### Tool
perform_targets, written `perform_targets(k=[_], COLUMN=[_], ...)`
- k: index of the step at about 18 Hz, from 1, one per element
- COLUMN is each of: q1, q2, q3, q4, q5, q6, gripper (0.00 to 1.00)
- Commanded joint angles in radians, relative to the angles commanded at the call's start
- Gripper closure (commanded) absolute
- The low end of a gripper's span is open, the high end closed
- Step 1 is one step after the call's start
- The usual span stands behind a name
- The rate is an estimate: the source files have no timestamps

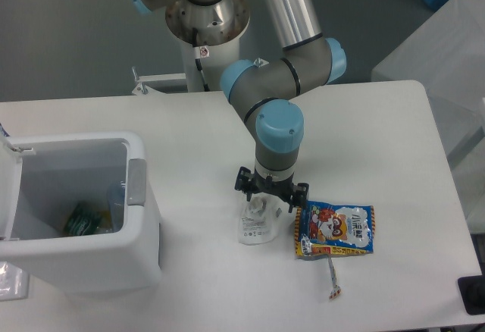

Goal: Place the trash in the trash can
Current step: 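Lower the gripper onto the clear plastic wrapper and close on it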

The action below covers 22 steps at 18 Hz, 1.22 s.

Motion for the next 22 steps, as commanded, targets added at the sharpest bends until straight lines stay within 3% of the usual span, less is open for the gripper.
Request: perform_targets(k=[6, 9, 16, 19, 22], q1=[-0.002, -0.002, -0.002, -0.002, -0.002], q2=[-0.011, -0.011, -0.011, -0.005, -0.003], q3=[0.002, 0.003, 0.006, 0.006, 0.005], q4=[0.002, 0.005, 0.005, 0.003, 0.002], q5=[0.002, 0.002, 0.003, 0.003, 0.003], q6=[0.000, -0.005, -0.003, -0.005, -0.005], gripper=[0.02, 0.22, 0.54, 0.77, 0.86])
